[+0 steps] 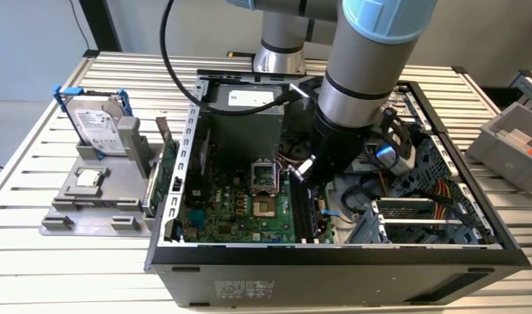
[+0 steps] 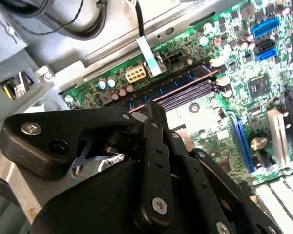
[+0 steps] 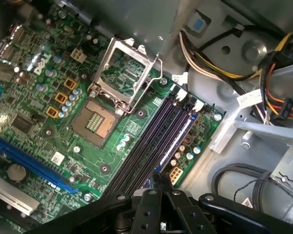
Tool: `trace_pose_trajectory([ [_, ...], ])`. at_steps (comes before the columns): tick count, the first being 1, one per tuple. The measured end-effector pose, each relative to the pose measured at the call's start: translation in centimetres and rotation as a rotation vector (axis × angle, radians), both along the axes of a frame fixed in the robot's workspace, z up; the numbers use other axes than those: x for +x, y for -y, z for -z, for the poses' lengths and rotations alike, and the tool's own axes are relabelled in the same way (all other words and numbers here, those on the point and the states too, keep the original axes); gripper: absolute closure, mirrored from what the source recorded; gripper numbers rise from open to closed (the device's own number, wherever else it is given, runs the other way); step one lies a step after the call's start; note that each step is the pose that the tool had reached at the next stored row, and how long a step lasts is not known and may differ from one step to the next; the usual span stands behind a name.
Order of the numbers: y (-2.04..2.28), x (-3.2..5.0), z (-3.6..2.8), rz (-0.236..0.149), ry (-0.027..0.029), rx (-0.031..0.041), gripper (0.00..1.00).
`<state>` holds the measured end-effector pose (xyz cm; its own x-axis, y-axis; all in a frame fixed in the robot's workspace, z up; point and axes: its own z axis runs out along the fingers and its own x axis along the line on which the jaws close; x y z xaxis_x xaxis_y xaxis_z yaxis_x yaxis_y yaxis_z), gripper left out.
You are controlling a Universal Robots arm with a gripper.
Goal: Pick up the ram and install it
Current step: 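Press down the ram until it locks into place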
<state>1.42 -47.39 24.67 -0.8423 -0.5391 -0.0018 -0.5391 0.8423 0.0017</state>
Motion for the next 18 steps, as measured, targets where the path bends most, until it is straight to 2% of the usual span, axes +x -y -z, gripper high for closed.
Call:
trace_pose_trajectory([
  [14, -0.01, 0.00, 0.00, -0.225, 0.0000, 0.0016, 1.00],
  [15, -0.01, 0.00, 0.00, -0.279, 0.0003, 0.0041, 1.00],
  [18, -0.01, 0.00, 0.00, -0.311, 0.0007, 0.0064, 1.00],
])
